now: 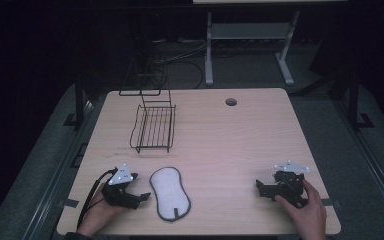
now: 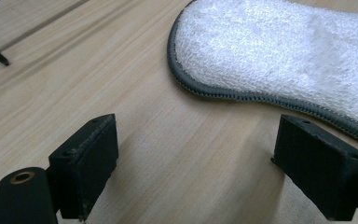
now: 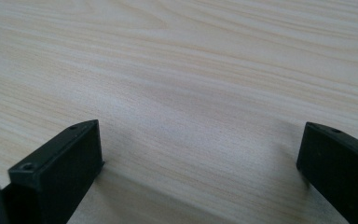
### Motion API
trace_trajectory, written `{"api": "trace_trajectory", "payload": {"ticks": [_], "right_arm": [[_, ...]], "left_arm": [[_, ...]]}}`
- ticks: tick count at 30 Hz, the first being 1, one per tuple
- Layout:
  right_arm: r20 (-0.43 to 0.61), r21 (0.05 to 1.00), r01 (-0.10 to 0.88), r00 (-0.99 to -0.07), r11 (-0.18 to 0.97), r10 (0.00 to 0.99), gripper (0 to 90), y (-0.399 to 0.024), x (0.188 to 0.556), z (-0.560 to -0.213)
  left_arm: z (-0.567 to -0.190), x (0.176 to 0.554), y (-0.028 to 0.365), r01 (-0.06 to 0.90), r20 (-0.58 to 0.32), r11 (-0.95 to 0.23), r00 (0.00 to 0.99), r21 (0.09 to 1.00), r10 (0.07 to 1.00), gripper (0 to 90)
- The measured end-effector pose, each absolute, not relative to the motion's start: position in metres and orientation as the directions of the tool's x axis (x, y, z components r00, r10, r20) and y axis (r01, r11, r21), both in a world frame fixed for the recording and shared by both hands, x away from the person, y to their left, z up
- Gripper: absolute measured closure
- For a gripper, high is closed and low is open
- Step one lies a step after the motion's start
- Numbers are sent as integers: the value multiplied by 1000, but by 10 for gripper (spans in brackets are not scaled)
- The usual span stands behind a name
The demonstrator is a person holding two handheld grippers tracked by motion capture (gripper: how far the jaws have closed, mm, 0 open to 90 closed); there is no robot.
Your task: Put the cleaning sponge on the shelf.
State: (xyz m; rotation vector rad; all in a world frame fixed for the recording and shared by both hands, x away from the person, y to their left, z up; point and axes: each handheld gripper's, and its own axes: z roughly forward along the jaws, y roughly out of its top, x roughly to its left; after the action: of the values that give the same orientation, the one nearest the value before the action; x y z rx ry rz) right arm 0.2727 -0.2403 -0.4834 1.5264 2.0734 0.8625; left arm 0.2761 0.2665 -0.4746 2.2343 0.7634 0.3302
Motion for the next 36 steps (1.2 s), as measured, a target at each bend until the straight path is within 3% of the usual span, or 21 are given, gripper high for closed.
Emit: {"api": "trace_trajectory", "payload": {"ticks": [3,7,10,16,17,19,36], "right_arm": [[26,696,689,-307,203,951,0,-240,273,-483],[25,696,689,-307,204,951,0,-240,273,-483],[26,696,689,-307,203,951,0,-240,273,-483],[25,696,689,-307,204,951,0,-240,273,-483],[25,696,689,-307,204,951,0,-240,273,-483],[26,696,689,-307,203,951,0,-240,273,-483],[25,696,689,-307,204,951,0,-240,273,-483]], "left_arm": [[-472,276,267,435,5,-562,787,703,616,146],[-465,275,270,447,-24,-555,793,702,609,266],[-458,275,272,446,-33,-544,794,711,607,410],[-445,277,265,448,-78,-523,807,725,585,801],[-444,277,263,449,-80,-524,809,724,582,801],[-442,280,259,455,-92,-529,813,717,575,895],[-431,309,213,425,-112,-547,851,721,513,898]]}}
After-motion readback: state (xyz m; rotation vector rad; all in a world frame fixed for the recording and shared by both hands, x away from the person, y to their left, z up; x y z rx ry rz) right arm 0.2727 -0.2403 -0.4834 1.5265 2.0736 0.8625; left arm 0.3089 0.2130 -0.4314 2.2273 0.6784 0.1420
